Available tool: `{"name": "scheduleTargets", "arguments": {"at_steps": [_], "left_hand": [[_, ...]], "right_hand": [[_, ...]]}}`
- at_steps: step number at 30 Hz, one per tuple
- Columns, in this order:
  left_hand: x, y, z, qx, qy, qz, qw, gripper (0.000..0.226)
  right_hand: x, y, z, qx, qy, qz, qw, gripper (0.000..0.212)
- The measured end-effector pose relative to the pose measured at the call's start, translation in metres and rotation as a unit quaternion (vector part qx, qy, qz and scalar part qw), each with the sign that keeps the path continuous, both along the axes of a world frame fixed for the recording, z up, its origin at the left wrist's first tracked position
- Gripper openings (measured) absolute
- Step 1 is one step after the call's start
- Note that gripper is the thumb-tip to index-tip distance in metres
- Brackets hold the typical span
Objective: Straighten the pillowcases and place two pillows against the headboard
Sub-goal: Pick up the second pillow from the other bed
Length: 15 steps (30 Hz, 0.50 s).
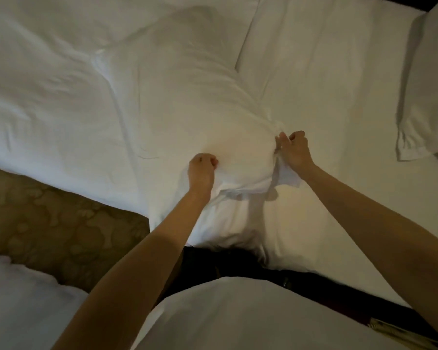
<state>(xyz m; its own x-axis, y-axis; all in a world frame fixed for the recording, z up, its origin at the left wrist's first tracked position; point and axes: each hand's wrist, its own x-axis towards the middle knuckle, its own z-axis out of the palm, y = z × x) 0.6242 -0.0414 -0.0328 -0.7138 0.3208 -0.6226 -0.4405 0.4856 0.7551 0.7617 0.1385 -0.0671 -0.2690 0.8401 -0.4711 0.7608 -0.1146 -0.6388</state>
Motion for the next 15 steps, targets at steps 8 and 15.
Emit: {"name": "scheduleTargets", "arguments": {"at_steps": [8, 15], "left_hand": [[-0.082, 0.000, -0.028, -0.160, 0.254, -0.007, 0.954, 0.032], [-0.152, 0.013, -0.060, -0.275, 0.276, 0.033, 0.921, 0.042]], "right_hand": [[-0.038, 0.022, -0.006, -0.083, -0.009, 0.004, 0.997, 0.061], [-0.094, 0.044, -0.017, -0.083, -0.031, 0.032, 0.996, 0.062]]}}
